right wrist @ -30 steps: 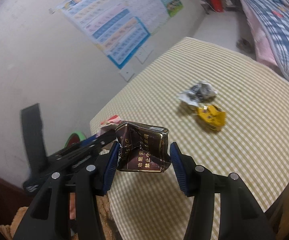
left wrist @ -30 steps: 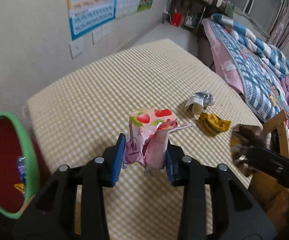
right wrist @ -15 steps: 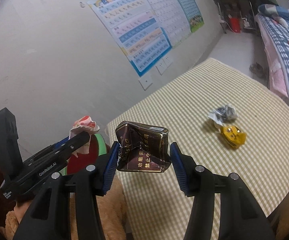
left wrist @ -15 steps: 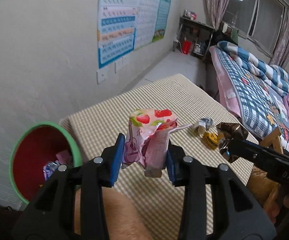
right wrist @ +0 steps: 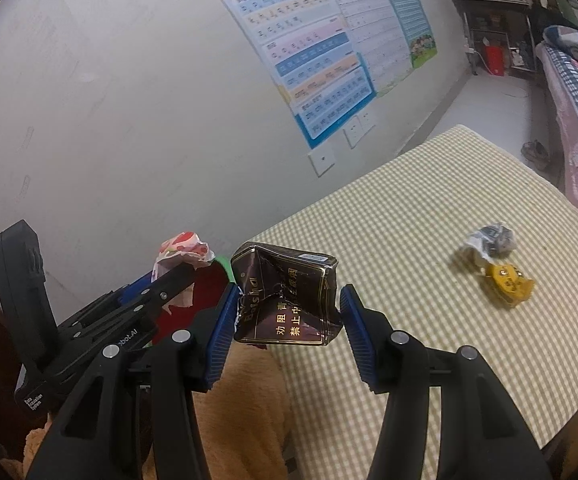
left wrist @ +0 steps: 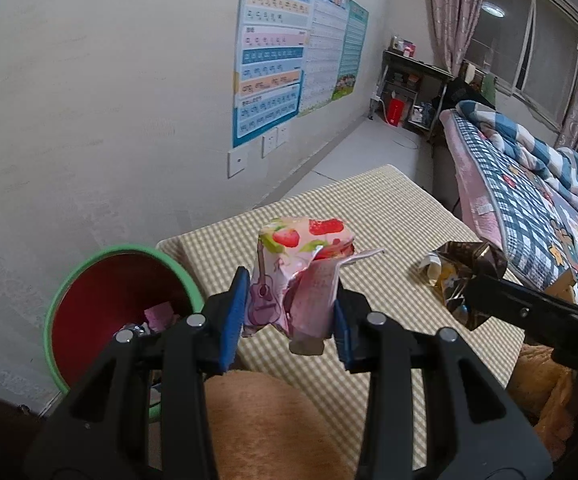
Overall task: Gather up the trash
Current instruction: 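Carry the pink wrapper and brown packet over the bin and open both tools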
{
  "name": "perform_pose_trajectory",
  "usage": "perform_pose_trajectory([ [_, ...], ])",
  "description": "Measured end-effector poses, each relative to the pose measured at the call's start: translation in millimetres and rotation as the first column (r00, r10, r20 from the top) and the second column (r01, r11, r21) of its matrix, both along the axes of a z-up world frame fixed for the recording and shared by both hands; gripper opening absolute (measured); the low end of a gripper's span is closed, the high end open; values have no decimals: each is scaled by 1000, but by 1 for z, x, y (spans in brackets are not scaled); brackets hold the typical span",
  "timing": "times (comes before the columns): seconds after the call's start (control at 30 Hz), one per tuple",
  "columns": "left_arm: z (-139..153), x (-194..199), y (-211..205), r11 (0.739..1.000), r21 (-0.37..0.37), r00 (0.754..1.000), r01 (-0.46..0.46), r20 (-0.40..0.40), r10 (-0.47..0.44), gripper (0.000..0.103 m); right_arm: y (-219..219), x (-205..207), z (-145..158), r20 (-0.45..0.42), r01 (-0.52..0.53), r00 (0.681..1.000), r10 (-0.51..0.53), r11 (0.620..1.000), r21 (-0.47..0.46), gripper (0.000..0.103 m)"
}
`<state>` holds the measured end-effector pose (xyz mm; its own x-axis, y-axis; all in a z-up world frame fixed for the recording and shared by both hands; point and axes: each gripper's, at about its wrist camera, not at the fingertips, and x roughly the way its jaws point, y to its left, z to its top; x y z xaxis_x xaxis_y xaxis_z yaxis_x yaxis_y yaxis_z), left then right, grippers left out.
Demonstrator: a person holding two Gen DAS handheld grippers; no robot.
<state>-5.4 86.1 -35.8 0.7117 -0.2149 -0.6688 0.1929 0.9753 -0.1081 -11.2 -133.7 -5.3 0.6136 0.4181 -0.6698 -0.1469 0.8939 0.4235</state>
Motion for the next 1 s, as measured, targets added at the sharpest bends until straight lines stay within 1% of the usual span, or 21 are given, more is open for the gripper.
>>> perform_pose_trajectory([
  [0.2,-4,-2,23,999,0,999,-52,6,52,37,25,7,-3,-9,-40,999,40,999,-8,50],
  [0.4,-9,-1,50,993,5,993,-114,0,114,37,50,14,-13,-38,-88,995,88,996,-16,50],
  [0.57,-10,-3,68,988,9,989,-151,-1,151,37,69,21,-14,-47,-126,991,125,992,-21,50],
  [1.0,-17,-5,110,967,33,967,-254,-8,254,37,120,39,-19,-59,-231,972,229,972,-33,50],
])
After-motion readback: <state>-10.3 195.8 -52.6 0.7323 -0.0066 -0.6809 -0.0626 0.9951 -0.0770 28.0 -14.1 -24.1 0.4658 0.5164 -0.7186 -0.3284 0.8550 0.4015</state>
